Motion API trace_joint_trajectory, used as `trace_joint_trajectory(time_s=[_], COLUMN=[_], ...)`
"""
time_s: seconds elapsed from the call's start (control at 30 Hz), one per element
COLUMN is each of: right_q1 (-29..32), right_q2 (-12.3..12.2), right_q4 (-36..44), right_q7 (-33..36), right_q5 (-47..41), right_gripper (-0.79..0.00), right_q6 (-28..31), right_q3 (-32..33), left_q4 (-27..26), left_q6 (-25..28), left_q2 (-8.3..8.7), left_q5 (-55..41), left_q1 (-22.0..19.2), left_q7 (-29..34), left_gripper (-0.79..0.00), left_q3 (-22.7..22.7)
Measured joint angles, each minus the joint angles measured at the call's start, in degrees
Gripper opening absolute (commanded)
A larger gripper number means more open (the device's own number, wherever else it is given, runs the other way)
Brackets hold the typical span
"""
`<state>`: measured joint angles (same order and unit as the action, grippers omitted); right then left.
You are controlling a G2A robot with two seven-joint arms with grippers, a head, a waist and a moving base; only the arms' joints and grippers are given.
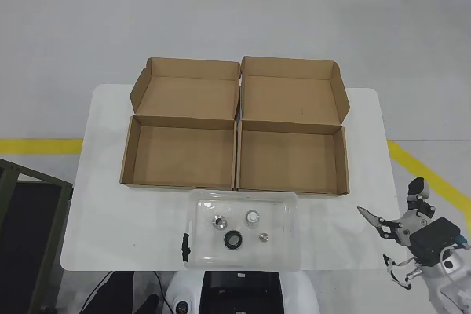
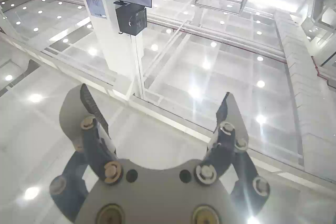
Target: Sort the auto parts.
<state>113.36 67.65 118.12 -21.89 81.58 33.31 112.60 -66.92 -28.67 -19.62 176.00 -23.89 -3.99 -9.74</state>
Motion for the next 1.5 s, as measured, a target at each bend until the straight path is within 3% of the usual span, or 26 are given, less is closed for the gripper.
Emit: trace_joint_trajectory(time_s=[0.7, 1.1, 1.5], right_q1=[-1.8, -6.3, -12.9], right_q2=[-0.2, -1.1, -1.9], right_q4=[1.9, 7.3, 9.1], right_q7=[2.9, 10.1, 19.6], right_q5=[1.5, 4.2, 7.4], right_gripper=[0.000, 0.000, 0.000], right_q6=[1.2, 9.7, 17.4], right_q3=[-2.6, -8.9, -19.6], left_q4=[0.0, 0.0, 0.0], left_q6=[0.0, 0.0, 0.0], left_q2=[0.00, 0.00, 0.00], left_q5=[0.0, 0.0, 0.0], left_q1=[0.0, 0.0, 0.0], left_q7=[0.0, 0.0, 0.0], left_gripper=[0.000, 0.000, 0.000], left_q3=[0.0, 0.0, 0.0])
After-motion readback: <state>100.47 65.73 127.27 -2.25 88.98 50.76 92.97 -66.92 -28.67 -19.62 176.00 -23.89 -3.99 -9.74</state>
